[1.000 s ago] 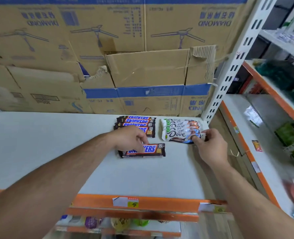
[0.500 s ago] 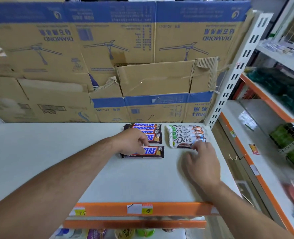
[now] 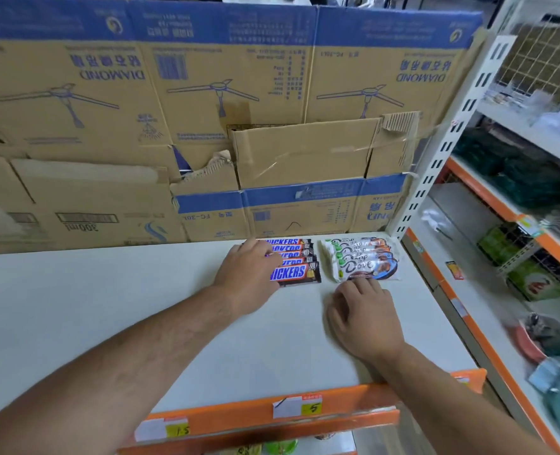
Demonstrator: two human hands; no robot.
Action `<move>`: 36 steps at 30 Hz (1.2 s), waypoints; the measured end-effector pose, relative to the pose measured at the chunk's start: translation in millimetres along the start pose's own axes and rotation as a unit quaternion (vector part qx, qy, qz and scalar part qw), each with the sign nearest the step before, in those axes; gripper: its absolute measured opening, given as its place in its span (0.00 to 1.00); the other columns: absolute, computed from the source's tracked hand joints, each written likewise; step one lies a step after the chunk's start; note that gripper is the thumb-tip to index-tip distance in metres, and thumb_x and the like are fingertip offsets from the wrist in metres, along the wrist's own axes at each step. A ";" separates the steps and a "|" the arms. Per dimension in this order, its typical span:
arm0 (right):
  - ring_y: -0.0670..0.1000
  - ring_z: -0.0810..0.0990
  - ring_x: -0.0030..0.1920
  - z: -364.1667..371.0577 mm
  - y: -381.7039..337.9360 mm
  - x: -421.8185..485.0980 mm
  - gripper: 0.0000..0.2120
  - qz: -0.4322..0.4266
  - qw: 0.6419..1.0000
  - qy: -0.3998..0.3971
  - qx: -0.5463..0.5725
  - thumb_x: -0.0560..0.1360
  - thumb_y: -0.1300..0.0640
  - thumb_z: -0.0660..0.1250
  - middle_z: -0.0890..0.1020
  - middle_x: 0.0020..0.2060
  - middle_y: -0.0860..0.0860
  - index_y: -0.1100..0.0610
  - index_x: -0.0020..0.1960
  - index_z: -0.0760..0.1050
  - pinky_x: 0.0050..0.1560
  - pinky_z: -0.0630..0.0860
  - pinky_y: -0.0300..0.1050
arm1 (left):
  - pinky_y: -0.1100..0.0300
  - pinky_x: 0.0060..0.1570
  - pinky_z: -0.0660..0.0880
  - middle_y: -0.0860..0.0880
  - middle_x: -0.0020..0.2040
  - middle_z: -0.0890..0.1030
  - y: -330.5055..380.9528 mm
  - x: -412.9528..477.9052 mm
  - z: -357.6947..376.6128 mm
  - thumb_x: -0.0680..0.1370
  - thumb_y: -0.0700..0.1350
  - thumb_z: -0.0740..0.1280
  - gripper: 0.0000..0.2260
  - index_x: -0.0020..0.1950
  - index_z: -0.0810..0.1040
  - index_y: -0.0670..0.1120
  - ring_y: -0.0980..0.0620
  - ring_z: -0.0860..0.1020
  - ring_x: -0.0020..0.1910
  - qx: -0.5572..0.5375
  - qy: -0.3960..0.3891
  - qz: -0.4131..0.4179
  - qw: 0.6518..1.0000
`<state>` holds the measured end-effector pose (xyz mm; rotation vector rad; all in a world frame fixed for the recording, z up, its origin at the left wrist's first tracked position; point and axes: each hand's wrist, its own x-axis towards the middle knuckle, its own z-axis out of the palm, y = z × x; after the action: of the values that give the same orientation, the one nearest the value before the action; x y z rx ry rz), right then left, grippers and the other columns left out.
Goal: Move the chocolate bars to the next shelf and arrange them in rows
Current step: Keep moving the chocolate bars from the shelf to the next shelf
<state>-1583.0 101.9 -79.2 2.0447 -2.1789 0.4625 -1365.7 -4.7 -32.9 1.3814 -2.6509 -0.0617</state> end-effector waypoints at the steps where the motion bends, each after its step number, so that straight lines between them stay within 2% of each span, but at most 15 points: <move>1: 0.55 0.73 0.47 0.0 -0.6 0.3 0.11 0.002 1.000 0.003 0.000 0.70 0.45 0.63 0.76 0.42 0.49 0.52 0.44 0.74 0.42 0.70 0.49 | 0.54 0.62 0.66 0.54 0.62 0.74 -2.9 -0.9 1.3 0.76 0.54 0.65 0.17 0.64 0.76 0.54 0.50 0.68 0.63 -0.001 -0.004 0.000 1.000; 6: 0.54 0.73 0.47 -0.6 -1.8 0.5 0.10 0.006 1.000 -0.006 0.000 0.70 0.45 0.64 0.76 0.43 0.48 0.51 0.45 0.73 0.43 0.70 0.49 | 0.53 0.59 0.69 0.53 0.63 0.75 -6.1 0.8 5.1 0.80 0.54 0.60 0.15 0.65 0.75 0.53 0.49 0.69 0.62 0.026 -0.006 0.018 0.999; 10: 0.53 0.73 0.47 -1.5 -2.4 0.3 0.10 0.014 1.000 -0.021 -0.002 0.70 0.44 0.63 0.76 0.43 0.47 0.50 0.45 0.73 0.44 0.70 0.49 | 0.53 0.61 0.68 0.51 0.67 0.73 -12.8 2.0 9.2 0.81 0.54 0.58 0.17 0.69 0.72 0.53 0.48 0.68 0.63 0.036 -0.005 0.033 0.999; 17: 0.53 0.72 0.47 -3.9 -4.7 0.6 0.10 0.017 0.999 -0.027 -0.004 0.71 0.44 0.61 0.76 0.44 0.47 0.50 0.45 0.72 0.45 0.69 0.48 | 0.53 0.62 0.68 0.50 0.69 0.72 -15.5 1.0 10.6 0.82 0.55 0.58 0.19 0.71 0.69 0.52 0.48 0.67 0.64 0.046 -0.003 0.046 0.998; 21: 0.54 0.72 0.47 -8.2 -7.9 1.1 0.11 0.013 0.999 -0.037 -0.013 0.71 0.44 0.60 0.76 0.44 0.49 0.51 0.46 0.73 0.45 0.70 0.49 | 0.52 0.65 0.66 0.49 0.69 0.71 -12.4 -2.8 1.7 0.79 0.55 0.61 0.21 0.71 0.69 0.52 0.48 0.67 0.66 0.035 -0.018 0.034 0.999; 23: 0.55 0.72 0.47 -11.3 -10.1 0.3 0.13 0.010 0.999 -0.043 -0.020 0.70 0.44 0.60 0.76 0.44 0.49 0.51 0.46 0.73 0.44 0.71 0.49 | 0.52 0.66 0.65 0.49 0.69 0.70 -8.2 -10.6 -4.8 0.78 0.56 0.64 0.23 0.71 0.68 0.51 0.48 0.67 0.66 0.027 -0.003 0.004 1.000; 26: 0.56 0.74 0.47 -17.9 -13.9 -0.7 0.14 -0.003 0.997 -0.062 -0.035 0.72 0.43 0.59 0.78 0.44 0.49 0.51 0.46 0.76 0.42 0.71 0.49 | 0.52 0.61 0.69 0.48 0.63 0.74 -3.3 -30.4 -17.9 0.77 0.56 0.65 0.20 0.66 0.69 0.49 0.47 0.72 0.62 0.003 0.029 -0.095 0.995; 29: 0.59 0.76 0.46 -26.9 -23.6 -2.9 0.13 -0.004 0.994 -0.092 -0.056 0.73 0.47 0.58 0.79 0.41 0.51 0.53 0.42 0.77 0.38 0.73 0.49 | 0.51 0.56 0.73 0.48 0.59 0.77 -3.2 -54.5 -31.8 0.76 0.55 0.63 0.18 0.63 0.71 0.49 0.45 0.75 0.58 -0.008 -0.049 -0.163 0.985; 31: 0.59 0.76 0.48 -38.3 -35.9 -4.7 0.13 -0.001 0.991 -0.120 -0.056 0.74 0.48 0.56 0.79 0.43 0.52 0.53 0.43 0.77 0.39 0.75 0.49 | 0.53 0.56 0.74 0.50 0.59 0.78 -3.9 -70.0 -38.1 0.76 0.56 0.63 0.18 0.63 0.73 0.50 0.47 0.75 0.59 -0.022 -0.110 -0.191 0.975; 36: 0.57 0.77 0.53 -52.9 -78.1 -11.3 0.15 -0.067 0.984 -0.166 -0.010 0.75 0.44 0.57 0.78 0.47 0.52 0.53 0.50 0.76 0.44 0.74 0.47 | 0.55 0.59 0.72 0.51 0.64 0.76 -7.2 -110.6 -43.6 0.77 0.58 0.63 0.21 0.67 0.71 0.52 0.48 0.73 0.63 -0.036 -0.129 -0.237 0.962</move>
<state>-1511.3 125.2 -21.5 2.3830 -2.1791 0.0889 -1290.8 83.1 -3.3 2.0724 -2.4030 -0.4119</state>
